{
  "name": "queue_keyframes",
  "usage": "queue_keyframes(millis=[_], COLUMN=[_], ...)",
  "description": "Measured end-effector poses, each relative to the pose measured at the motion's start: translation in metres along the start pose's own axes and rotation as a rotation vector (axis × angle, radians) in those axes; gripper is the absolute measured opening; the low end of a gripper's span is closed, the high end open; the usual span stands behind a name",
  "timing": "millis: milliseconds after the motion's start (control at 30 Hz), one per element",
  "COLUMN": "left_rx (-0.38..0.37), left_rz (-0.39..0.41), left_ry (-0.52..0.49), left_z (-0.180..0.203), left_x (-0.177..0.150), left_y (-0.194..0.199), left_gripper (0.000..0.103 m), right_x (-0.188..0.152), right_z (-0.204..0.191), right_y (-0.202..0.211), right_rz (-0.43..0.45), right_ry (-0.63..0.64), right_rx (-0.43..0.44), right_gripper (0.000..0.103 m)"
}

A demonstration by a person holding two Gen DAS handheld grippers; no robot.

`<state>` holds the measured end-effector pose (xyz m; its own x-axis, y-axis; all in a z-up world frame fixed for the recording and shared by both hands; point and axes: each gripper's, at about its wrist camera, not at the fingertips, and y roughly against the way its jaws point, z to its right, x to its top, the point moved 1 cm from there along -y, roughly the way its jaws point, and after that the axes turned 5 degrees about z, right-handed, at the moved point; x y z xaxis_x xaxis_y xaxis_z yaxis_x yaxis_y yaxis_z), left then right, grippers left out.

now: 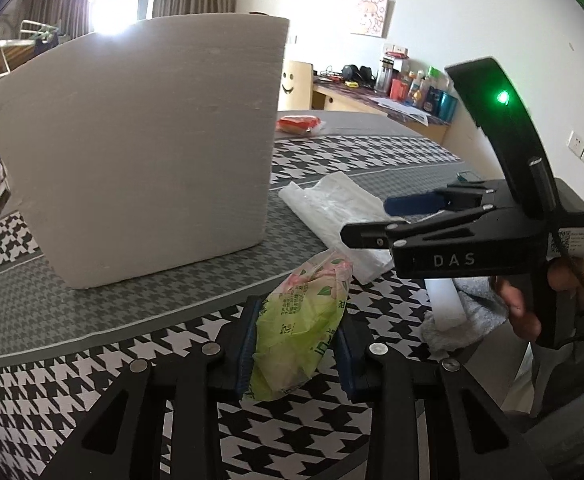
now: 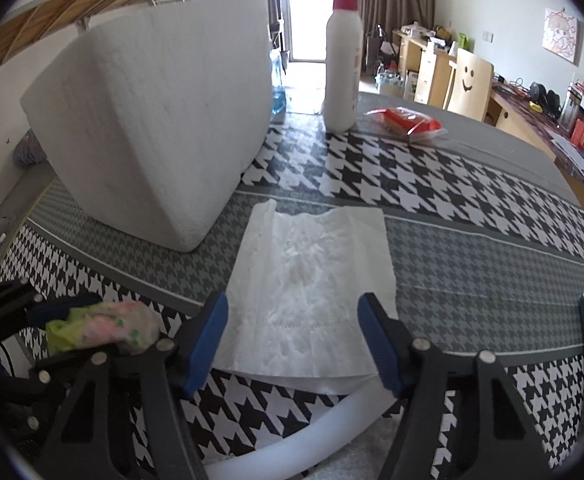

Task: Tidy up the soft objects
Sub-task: 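Close the right gripper on the white tissue sheet on the table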

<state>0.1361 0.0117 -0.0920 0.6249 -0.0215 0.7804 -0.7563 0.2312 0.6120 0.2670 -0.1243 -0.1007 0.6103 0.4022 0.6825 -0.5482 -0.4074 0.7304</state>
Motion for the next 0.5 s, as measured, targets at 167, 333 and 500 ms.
queue_keyframes(millis=[167, 333, 500], left_rx=[0.000, -0.004, 0.000], left_rz=[0.008, 0.012, 0.023], left_ry=[0.013, 0.014, 0.014], left_z=[-0.003, -0.003, -0.005], left_x=[0.001, 0.000, -0.001], left_y=[0.000, 0.002, 0.011], left_gripper=[0.035, 0.035, 0.035], right_x=[-0.004, -0.005, -0.005], right_z=[0.000, -0.005, -0.006], right_y=[-0.009, -0.012, -0.011], right_rz=[-0.053, -0.067, -0.080], right_ry=[0.002, 0.034, 0.053], right_rx=[0.003, -0.015, -0.021], right_gripper=[0.051, 0.043, 0.020])
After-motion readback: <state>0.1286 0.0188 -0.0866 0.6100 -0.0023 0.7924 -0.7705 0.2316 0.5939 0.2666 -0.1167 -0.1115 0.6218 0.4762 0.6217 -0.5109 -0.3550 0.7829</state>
